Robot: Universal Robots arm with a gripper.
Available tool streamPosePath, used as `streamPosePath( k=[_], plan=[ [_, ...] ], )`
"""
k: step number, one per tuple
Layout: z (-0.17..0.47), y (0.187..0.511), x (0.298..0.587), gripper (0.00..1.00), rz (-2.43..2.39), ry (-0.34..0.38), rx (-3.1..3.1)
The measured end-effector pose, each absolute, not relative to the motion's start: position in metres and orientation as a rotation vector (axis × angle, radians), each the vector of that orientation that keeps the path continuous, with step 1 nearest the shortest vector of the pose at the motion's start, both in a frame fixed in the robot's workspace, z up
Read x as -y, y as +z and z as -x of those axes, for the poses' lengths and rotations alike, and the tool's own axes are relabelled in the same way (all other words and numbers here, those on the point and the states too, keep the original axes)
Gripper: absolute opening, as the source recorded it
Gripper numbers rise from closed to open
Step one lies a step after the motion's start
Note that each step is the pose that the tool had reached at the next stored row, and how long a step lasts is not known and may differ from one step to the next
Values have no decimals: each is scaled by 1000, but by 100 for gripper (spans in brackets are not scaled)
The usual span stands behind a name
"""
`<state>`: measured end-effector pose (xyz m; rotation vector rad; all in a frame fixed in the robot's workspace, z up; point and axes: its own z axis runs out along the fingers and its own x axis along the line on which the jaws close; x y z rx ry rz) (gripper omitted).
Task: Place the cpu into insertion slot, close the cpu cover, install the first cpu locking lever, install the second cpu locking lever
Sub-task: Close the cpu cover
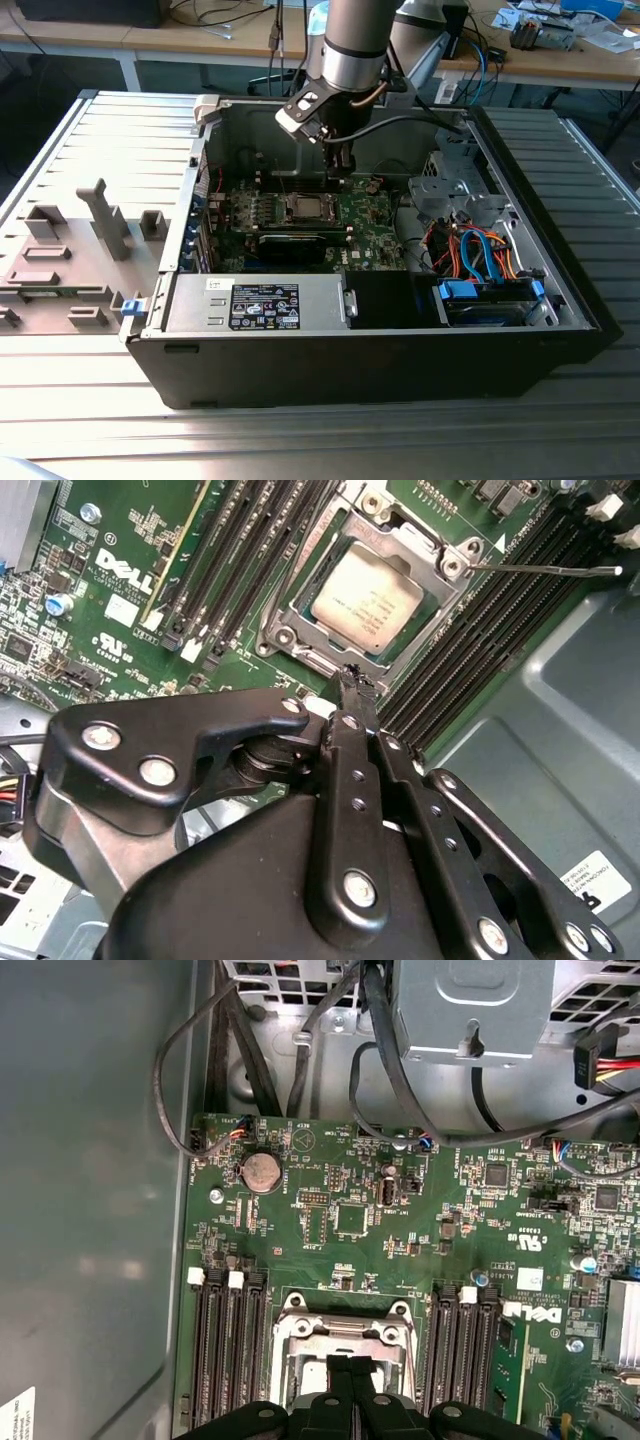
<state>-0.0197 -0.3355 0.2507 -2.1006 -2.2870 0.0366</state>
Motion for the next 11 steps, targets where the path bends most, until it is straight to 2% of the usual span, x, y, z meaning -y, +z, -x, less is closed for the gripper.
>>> streamPosePath(
  k=[11],
  plan=[
    [27, 247, 336, 11, 2100, 37, 2287]
  ],
)
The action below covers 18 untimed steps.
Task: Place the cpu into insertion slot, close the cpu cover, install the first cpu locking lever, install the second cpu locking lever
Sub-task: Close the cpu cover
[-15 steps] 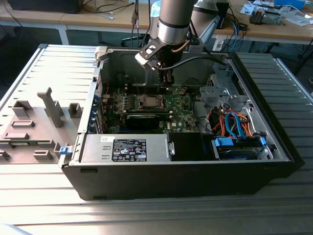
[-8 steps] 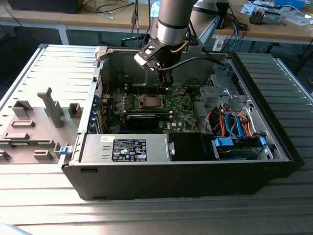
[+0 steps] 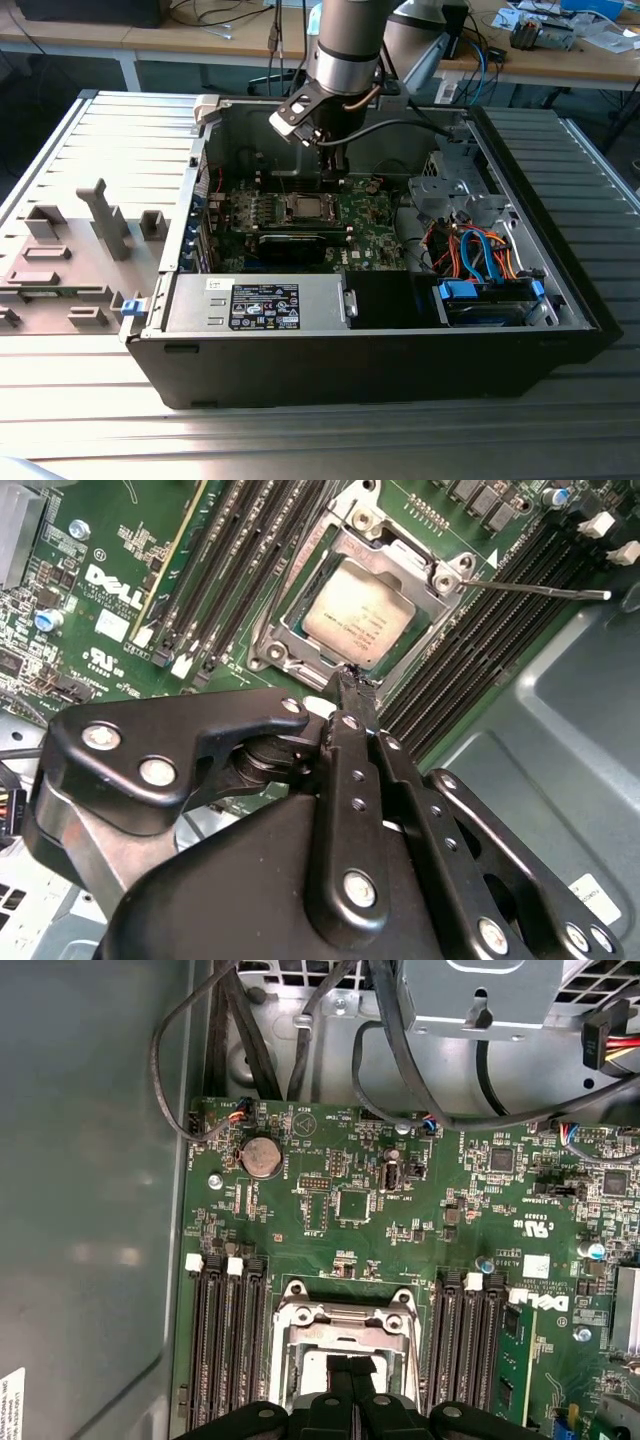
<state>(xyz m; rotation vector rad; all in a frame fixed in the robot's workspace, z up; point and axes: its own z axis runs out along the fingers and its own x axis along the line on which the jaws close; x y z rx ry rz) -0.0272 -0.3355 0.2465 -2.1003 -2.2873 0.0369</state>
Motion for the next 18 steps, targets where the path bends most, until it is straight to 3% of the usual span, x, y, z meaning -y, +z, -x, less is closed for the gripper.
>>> streamPosePath(
  k=[18],
  plan=[
    [33, 244, 336, 11, 2100, 37, 2287]
  ],
)
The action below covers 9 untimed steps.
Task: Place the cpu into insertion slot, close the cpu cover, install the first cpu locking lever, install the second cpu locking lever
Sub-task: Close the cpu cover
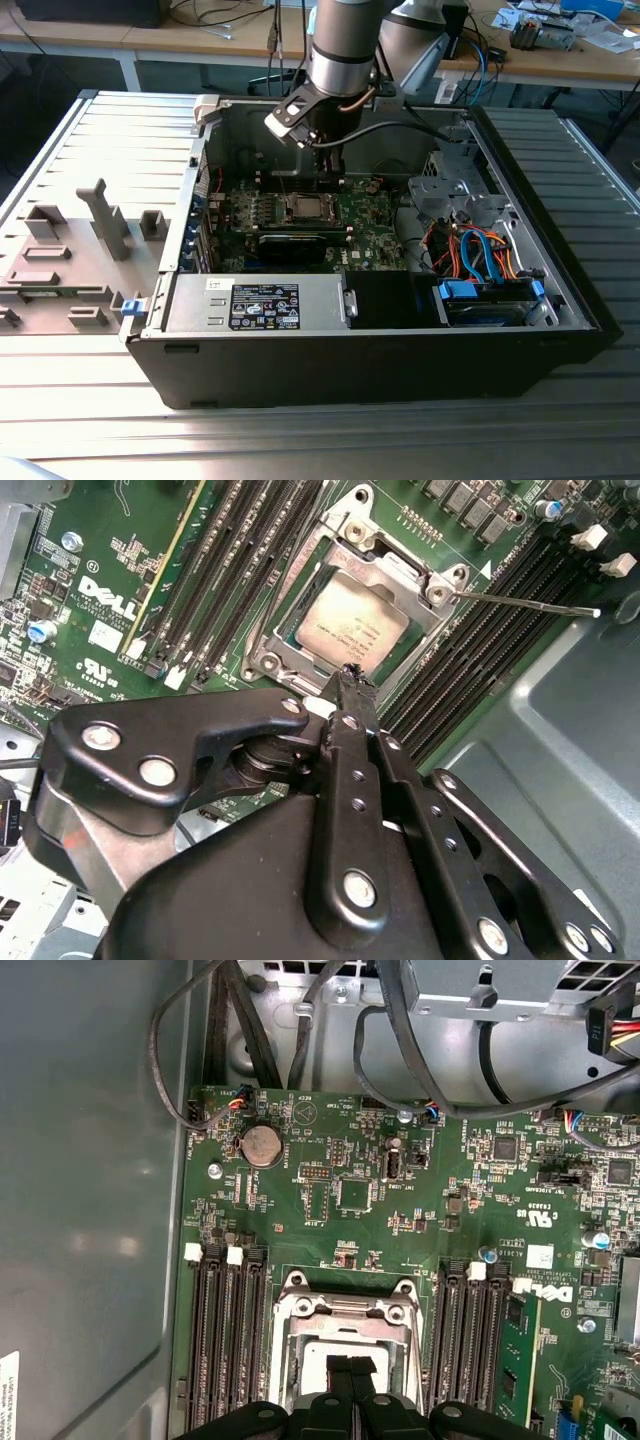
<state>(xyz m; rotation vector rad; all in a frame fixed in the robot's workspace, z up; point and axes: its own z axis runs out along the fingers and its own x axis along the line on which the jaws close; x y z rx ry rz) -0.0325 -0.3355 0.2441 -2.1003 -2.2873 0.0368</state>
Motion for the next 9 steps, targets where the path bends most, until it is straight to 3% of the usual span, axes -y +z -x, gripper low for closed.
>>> streamPosePath(
  k=[9],
  plan=[
    [35, 243, 336, 11, 2100, 37, 2287]
  ],
)
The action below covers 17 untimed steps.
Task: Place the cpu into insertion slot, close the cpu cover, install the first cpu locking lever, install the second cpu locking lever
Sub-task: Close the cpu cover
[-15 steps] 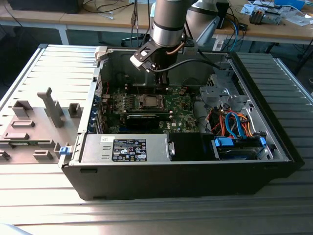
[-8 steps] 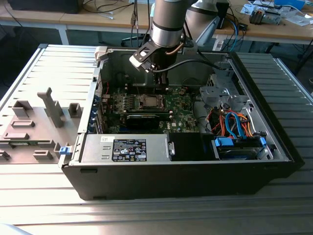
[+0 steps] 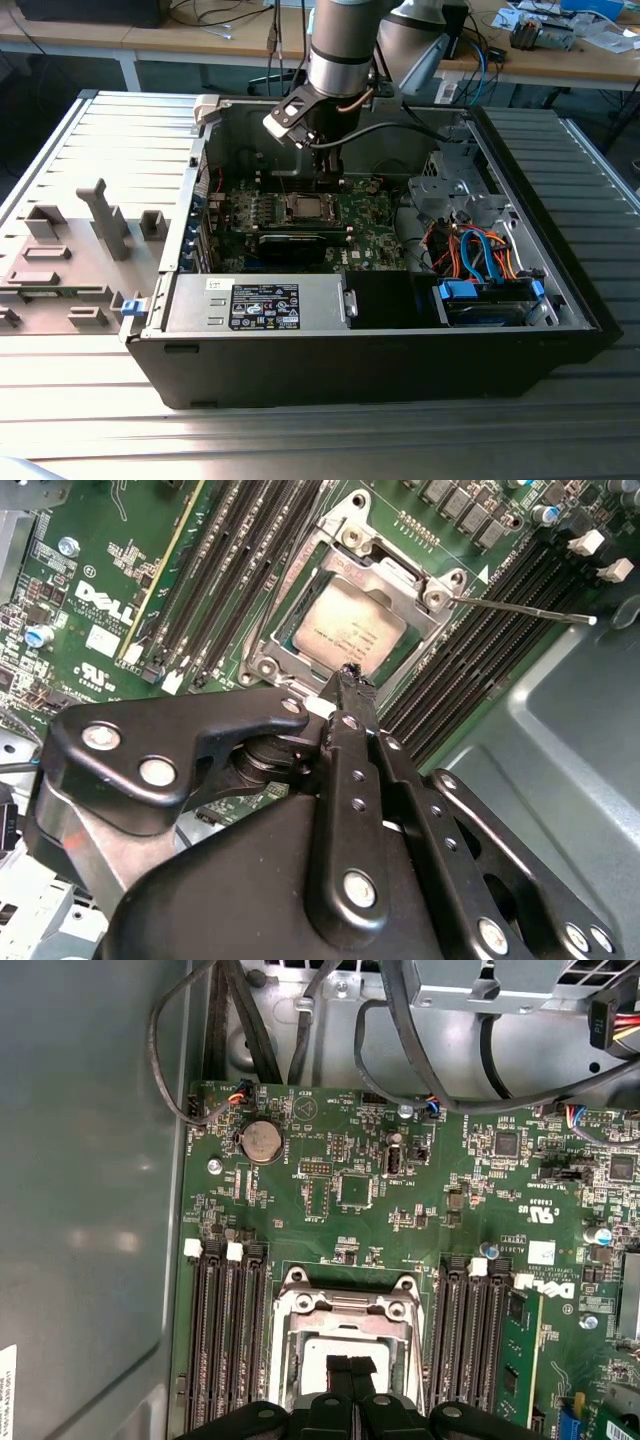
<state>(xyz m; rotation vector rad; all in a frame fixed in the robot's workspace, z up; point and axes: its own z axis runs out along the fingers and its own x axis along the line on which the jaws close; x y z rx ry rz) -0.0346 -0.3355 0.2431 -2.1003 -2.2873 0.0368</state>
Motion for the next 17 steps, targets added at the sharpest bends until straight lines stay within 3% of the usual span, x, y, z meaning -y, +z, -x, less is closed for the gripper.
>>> streamPosePath(
  k=[17],
  plan=[
    [39, 242, 336, 11, 2100, 37, 2287]
  ],
)
